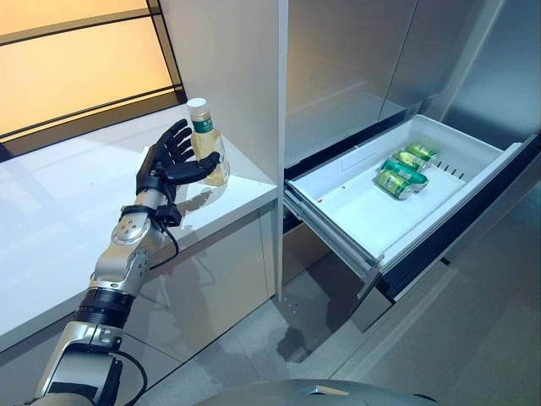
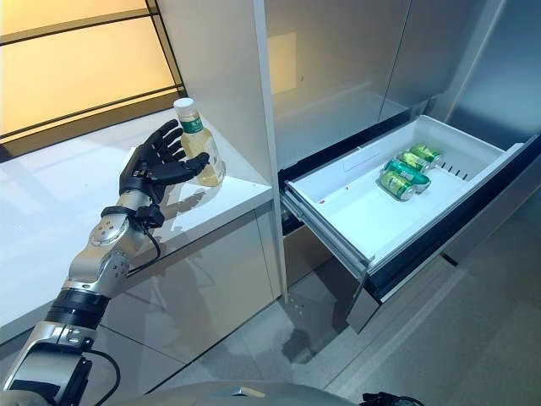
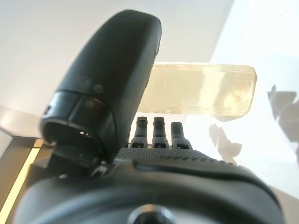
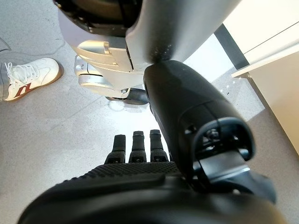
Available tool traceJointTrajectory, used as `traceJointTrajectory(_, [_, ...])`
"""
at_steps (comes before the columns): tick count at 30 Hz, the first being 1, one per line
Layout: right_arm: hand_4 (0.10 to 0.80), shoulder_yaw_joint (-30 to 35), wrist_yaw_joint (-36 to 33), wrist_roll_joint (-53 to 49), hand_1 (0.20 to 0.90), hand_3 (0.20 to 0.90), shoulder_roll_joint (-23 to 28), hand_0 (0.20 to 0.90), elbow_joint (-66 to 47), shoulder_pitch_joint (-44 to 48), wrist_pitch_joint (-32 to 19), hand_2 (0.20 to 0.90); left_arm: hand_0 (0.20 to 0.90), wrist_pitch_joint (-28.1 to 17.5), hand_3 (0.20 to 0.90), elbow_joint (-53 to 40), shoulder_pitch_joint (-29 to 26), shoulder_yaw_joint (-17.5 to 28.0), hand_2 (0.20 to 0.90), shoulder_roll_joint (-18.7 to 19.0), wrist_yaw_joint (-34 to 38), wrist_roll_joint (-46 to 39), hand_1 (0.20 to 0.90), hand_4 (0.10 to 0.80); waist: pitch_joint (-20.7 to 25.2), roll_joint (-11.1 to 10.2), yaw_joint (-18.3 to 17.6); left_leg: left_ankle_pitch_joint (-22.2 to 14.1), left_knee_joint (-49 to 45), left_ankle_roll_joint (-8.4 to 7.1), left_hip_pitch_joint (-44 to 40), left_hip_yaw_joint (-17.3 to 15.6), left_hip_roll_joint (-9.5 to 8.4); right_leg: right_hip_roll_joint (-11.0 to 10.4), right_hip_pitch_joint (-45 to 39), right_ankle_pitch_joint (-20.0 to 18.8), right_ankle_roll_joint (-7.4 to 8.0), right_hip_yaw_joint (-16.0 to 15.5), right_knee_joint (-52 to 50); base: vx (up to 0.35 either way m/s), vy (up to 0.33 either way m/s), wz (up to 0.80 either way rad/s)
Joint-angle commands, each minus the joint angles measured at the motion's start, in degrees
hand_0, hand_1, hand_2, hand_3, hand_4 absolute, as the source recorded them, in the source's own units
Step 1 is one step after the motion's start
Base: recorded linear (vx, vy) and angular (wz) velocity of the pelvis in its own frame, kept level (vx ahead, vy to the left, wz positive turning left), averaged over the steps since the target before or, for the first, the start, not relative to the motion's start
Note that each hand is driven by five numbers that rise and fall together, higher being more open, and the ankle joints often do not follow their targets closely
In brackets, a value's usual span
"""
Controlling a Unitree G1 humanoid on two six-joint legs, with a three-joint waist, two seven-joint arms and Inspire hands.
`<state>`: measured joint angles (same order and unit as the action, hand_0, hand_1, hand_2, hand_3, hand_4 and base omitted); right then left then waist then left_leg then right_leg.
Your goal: Put drinks into fridge and close the fridge
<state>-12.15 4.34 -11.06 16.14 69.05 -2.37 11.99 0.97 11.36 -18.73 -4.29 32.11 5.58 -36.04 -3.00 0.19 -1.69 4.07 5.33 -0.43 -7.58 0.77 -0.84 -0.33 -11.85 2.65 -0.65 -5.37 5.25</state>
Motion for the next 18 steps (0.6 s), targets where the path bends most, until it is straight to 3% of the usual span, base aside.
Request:
traceJointTrajectory(1, [0.800,-1.54,1.89,0.25,0.900,0.900,0.20,0.900,0.29,1.91,0.18,0.900,0.900,-6.48,0.900,-3.33,-9.60,1.66,0.900,1.65,0.99,2.17,0.900,0.800,1.64,0.64,0.33,-6.68,-0.36,1.57,-1.72,1.79,-2.25,-0.49,3.56,-1.75,4.07,0.62,-2.06,0.000,0.000,0.00])
traceJointTrajectory(18, [0.800,-2.87,2.40,0.90,0.900,0.900,-0.16,0.900,0.99,2.18,0.00,0.900,0.900,-7.90,0.900,0.34,-14.68,-3.02,0.900,-0.44,4.24,5.43,0.900,0.800,2.15,0.55,-1.15,-6.77,-0.37,1.56,-1.90,0.77,-2.08,-0.21,4.01,-1.86,4.21,1.81,-2.33,0.000,0.000,0.00])
